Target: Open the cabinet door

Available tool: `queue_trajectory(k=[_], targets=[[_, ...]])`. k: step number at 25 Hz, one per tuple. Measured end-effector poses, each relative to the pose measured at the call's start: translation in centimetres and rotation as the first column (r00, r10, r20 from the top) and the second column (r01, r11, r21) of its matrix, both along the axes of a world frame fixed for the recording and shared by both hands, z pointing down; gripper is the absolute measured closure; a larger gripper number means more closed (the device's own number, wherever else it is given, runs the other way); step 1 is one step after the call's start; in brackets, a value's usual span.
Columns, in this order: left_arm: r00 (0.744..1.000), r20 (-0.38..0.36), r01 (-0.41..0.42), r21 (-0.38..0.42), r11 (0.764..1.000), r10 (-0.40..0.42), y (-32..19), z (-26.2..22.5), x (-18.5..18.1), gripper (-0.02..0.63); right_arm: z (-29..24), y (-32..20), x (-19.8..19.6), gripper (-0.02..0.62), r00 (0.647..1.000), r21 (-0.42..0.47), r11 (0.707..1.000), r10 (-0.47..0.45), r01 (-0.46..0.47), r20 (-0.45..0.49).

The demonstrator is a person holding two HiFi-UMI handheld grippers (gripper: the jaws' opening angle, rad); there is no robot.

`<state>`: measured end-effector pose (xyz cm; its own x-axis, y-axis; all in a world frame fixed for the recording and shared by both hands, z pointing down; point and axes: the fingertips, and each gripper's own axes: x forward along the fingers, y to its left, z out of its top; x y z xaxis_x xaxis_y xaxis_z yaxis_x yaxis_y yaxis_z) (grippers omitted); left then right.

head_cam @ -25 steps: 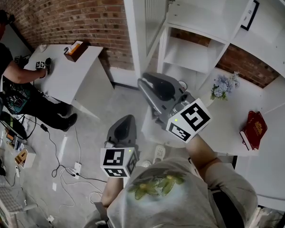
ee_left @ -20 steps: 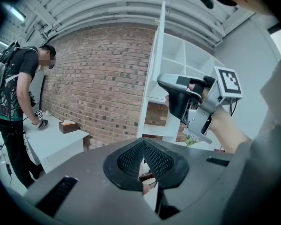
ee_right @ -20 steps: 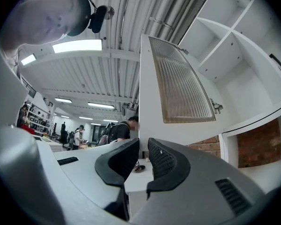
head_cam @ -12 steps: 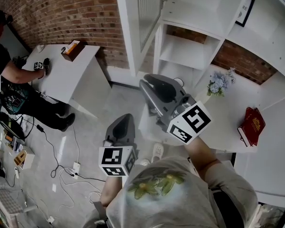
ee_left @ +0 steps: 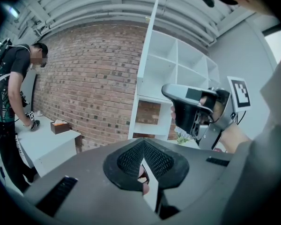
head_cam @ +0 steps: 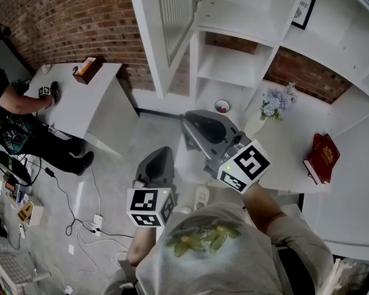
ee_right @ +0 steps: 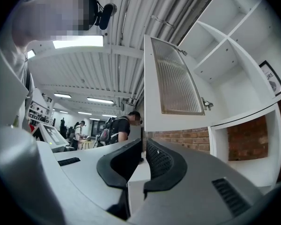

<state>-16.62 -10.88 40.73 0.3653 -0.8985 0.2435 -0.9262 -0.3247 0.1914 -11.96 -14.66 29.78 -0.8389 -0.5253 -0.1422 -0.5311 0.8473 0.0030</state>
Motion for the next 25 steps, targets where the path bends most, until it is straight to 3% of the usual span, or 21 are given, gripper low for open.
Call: queue_trajectory(k=[25], targets=[[0.999, -0.023, -0.028, -0.023, 0.999, 0.027, 0.5, 0.0, 1.4, 0.598, 2.5, 1.1, 2.0, 0.56, 0.999, -0.052, 0.998, 0.031, -0.033, -0.036]])
